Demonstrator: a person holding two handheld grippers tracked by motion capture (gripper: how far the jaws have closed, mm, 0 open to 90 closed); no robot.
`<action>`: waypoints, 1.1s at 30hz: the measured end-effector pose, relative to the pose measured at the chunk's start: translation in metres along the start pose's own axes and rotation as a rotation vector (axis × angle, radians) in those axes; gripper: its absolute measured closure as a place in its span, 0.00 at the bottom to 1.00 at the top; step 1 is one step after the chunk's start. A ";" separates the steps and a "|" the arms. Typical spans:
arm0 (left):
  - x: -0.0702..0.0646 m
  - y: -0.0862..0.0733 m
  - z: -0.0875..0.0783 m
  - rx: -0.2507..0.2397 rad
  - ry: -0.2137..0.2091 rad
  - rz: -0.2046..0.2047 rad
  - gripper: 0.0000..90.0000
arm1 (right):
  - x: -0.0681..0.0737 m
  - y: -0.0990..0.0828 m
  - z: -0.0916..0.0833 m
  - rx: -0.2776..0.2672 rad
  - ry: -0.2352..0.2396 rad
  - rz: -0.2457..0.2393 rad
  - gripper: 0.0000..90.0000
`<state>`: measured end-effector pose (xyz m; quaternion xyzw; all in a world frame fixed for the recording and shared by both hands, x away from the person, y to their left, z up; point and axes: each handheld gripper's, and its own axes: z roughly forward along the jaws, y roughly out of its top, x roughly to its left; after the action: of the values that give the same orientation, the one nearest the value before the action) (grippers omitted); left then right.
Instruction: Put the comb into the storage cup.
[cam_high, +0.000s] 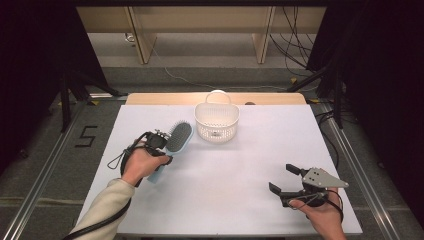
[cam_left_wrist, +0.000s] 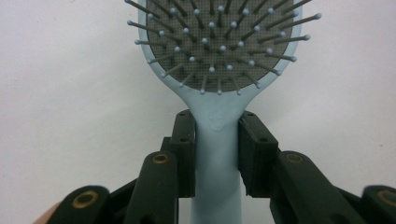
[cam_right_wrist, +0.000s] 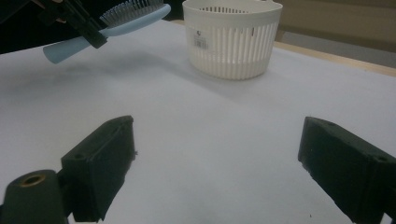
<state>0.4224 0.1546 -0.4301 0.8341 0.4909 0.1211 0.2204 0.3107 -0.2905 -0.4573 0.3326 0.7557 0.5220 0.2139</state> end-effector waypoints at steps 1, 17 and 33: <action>0.000 0.000 0.000 -0.001 -0.001 -0.001 0.78 | 0.000 0.000 0.000 0.000 0.001 0.000 0.13; 0.003 0.001 -0.004 -0.055 -0.003 -0.020 0.78 | 0.000 0.000 0.000 0.000 0.003 -0.003 0.12; 0.004 0.002 -0.008 -0.116 0.008 -0.023 0.78 | 0.000 0.000 0.000 -0.001 0.004 -0.003 0.12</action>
<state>0.4228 0.1588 -0.4220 0.8137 0.4936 0.1502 0.2677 0.3104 -0.2909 -0.4573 0.3302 0.7563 0.5229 0.2132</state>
